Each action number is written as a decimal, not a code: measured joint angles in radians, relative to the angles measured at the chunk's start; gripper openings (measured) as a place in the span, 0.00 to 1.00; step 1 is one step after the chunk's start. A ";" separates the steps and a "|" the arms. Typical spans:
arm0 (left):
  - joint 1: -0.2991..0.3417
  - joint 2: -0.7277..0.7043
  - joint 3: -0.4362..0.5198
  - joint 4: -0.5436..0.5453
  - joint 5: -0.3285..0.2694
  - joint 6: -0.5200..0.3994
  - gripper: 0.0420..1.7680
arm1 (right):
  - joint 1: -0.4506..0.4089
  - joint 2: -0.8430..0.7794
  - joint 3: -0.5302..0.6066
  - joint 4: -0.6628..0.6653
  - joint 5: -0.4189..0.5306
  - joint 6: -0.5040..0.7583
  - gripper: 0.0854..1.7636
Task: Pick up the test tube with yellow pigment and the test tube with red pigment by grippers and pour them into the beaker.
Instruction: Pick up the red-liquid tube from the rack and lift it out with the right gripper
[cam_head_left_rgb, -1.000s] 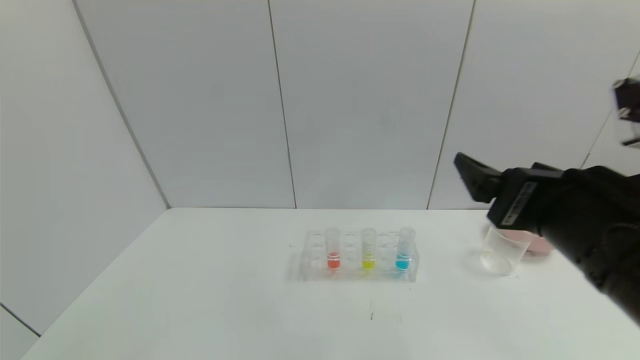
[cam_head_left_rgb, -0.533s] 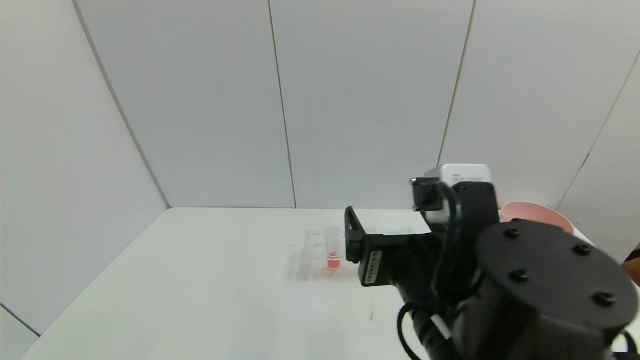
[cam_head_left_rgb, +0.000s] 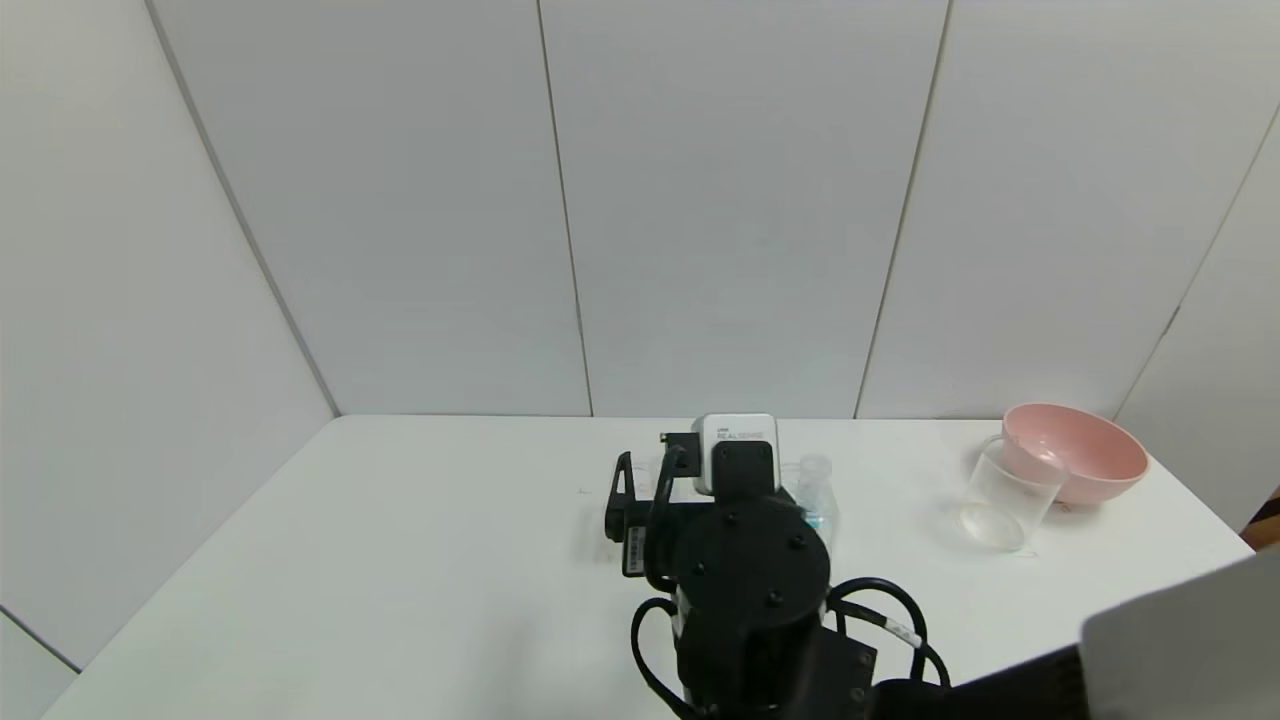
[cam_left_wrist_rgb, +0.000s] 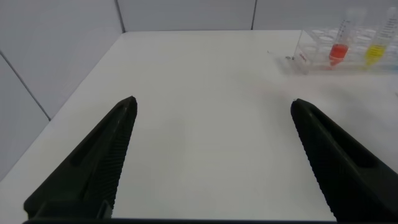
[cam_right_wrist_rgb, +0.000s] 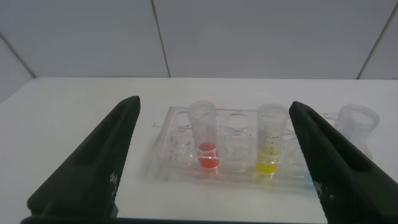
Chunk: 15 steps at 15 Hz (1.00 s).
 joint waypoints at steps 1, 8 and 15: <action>0.000 0.000 0.000 0.000 0.000 0.000 1.00 | -0.011 0.032 -0.025 0.000 0.001 0.000 0.97; 0.000 0.000 0.000 0.000 0.000 0.000 1.00 | -0.069 0.204 -0.149 -0.001 0.011 0.004 0.97; 0.000 0.000 0.000 0.000 0.000 0.000 1.00 | -0.111 0.287 -0.224 0.006 0.060 0.003 0.97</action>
